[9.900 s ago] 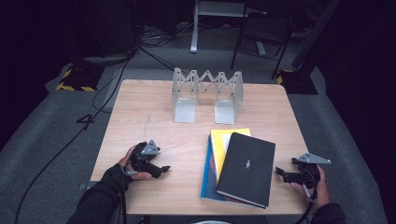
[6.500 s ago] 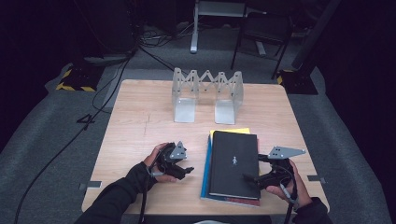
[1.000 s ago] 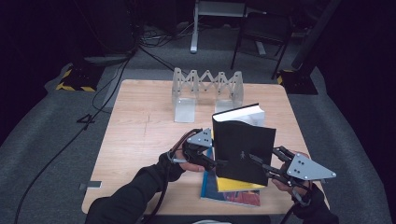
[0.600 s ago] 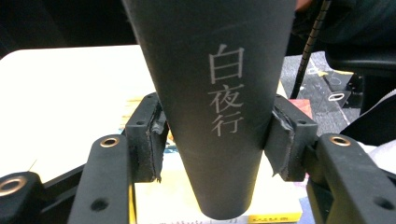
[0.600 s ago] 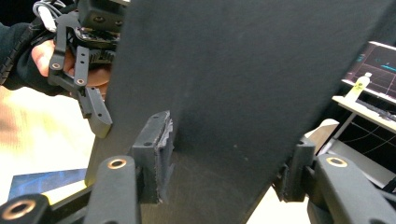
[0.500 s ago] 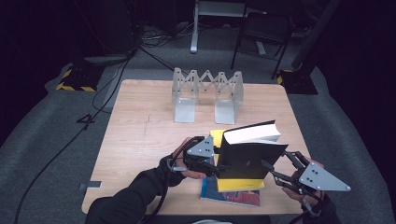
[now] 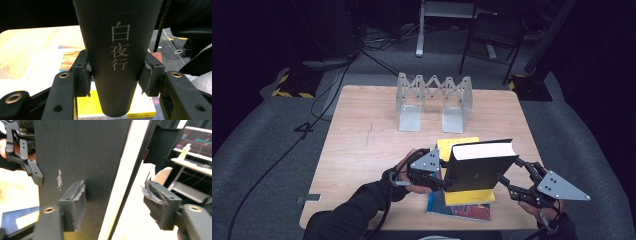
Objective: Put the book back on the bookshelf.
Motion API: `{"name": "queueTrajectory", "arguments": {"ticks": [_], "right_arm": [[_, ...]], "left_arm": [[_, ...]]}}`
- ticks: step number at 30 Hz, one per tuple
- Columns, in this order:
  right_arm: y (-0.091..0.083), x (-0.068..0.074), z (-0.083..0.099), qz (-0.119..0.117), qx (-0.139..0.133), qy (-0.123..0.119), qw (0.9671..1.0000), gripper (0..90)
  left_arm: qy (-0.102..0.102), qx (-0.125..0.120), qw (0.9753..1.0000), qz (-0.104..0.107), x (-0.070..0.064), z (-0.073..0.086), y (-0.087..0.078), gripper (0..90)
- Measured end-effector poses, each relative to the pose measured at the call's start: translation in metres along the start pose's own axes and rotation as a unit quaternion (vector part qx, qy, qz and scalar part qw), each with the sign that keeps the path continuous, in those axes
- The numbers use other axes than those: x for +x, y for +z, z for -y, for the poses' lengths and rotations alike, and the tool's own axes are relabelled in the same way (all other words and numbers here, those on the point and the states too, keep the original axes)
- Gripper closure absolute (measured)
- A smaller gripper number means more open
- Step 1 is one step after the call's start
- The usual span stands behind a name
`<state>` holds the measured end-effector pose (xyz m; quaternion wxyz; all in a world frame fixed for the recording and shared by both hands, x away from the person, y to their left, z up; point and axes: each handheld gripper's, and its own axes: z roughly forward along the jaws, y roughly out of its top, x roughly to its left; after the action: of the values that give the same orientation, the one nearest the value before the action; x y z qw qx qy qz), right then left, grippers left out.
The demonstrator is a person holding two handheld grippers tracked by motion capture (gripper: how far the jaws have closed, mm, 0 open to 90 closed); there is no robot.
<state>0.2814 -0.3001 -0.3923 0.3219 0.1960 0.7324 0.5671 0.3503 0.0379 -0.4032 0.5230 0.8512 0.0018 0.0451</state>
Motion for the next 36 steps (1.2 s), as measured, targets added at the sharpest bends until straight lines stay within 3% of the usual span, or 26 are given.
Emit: {"name": "queueTrajectory", "arguments": {"ticks": [2,5,8,12,19,26,36], "right_arm": [[0.004,-0.001,0.002,-0.005,0.003,0.008,0.9999,33.8],[0.011,0.005,0.005,-0.016,0.022,-0.005,0.9996,37.4],[0.014,0.009,0.005,-0.008,0.025,-0.016,0.9995,35.9],[0.015,0.008,0.006,-0.013,0.026,-0.005,0.9996,37.1],[0.016,0.009,0.006,-0.008,0.028,-0.007,0.9996,37.0],[0.017,0.009,0.006,-0.008,0.028,-0.007,0.9996,36.6],[0.018,0.010,0.006,-0.005,0.032,-0.006,0.9995,35.9]], "left_arm": [[-0.007,-0.006,1.0000,-0.001,0.001,0.001,0.000,50.8],[-0.018,-0.015,0.9997,-0.003,0.000,0.003,0.001,50.7],[-0.019,-0.023,0.9994,-0.015,-0.002,0.004,0.002,50.5],[-0.034,-0.038,0.9984,-0.024,-0.004,0.005,0.007,49.9],[-0.043,-0.054,0.9970,-0.036,-0.004,-0.001,0.017,47.9],[-0.033,-0.054,0.9972,-0.040,-0.002,-0.013,0.019,47.5],[-0.032,-0.073,0.9958,-0.044,-0.001,-0.027,0.022,46.9]]}}
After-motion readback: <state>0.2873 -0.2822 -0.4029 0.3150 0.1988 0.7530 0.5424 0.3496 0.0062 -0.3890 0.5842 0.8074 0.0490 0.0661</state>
